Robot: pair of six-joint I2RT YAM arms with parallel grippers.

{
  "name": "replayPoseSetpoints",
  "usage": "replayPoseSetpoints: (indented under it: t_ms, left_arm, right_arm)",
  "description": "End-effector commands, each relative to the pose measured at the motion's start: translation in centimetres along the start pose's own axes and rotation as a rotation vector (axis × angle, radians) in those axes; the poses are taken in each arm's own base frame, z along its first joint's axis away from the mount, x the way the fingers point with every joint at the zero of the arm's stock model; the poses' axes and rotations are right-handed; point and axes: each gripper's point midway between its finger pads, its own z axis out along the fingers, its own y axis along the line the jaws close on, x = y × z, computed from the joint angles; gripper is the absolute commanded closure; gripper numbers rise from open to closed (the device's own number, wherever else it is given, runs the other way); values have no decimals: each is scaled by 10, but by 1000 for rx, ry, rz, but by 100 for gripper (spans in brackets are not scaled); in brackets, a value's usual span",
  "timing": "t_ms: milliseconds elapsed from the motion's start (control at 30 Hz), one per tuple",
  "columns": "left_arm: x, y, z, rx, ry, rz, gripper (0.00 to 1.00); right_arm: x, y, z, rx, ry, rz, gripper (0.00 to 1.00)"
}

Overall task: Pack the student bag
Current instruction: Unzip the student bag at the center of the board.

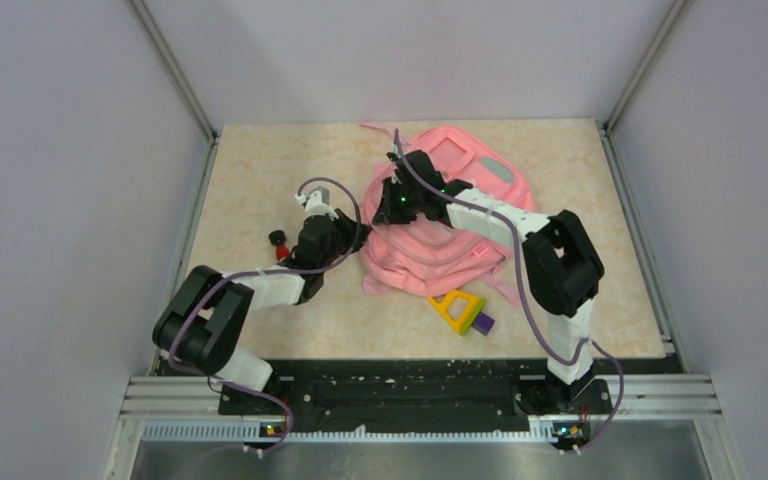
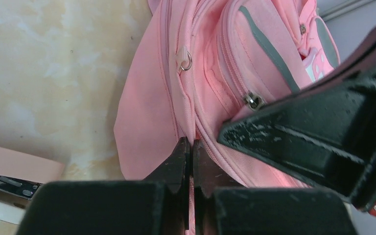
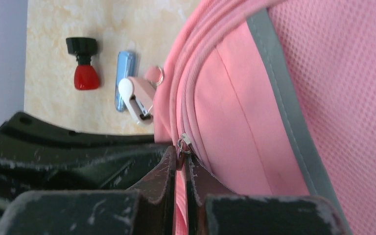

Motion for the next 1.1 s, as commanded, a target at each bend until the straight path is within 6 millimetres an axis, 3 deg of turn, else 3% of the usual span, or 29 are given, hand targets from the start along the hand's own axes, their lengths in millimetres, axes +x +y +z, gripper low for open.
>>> replayPoseSetpoints:
  t_ms: [0,200,300,433,500,600,767,900,1067]
  left_arm:
    - [6,-47,-13,207,34,40,100]
    - [9,-44,-16,206,38,51,100]
    - [8,-39,-18,188,30,57,100]
    - [0,-30,-20,121,15,61,100]
    - [-6,-26,-22,85,11,78,94]
    - [-21,-15,-29,-6,-24,113,72]
    - [-37,7,-47,-133,-17,221,37]
    - [-59,53,-66,-319,-12,225,26]
    - [-94,114,-101,-535,-99,182,22]
  right_arm:
    - [-84,4,6,18,-264,-13,97]
    - [-125,3,2,48,-417,-9,91]
    - [-135,12,-8,12,-438,-25,75]
    - [-134,24,-35,-17,-423,-112,50]
    - [-128,22,-52,-8,-425,-142,42]
    - [-115,9,-79,12,-435,-176,27]
    - [-100,-10,-123,28,-453,-270,21]
    - [-66,-9,-131,-44,-370,-552,21]
    - [-37,-30,-127,23,-319,-739,21]
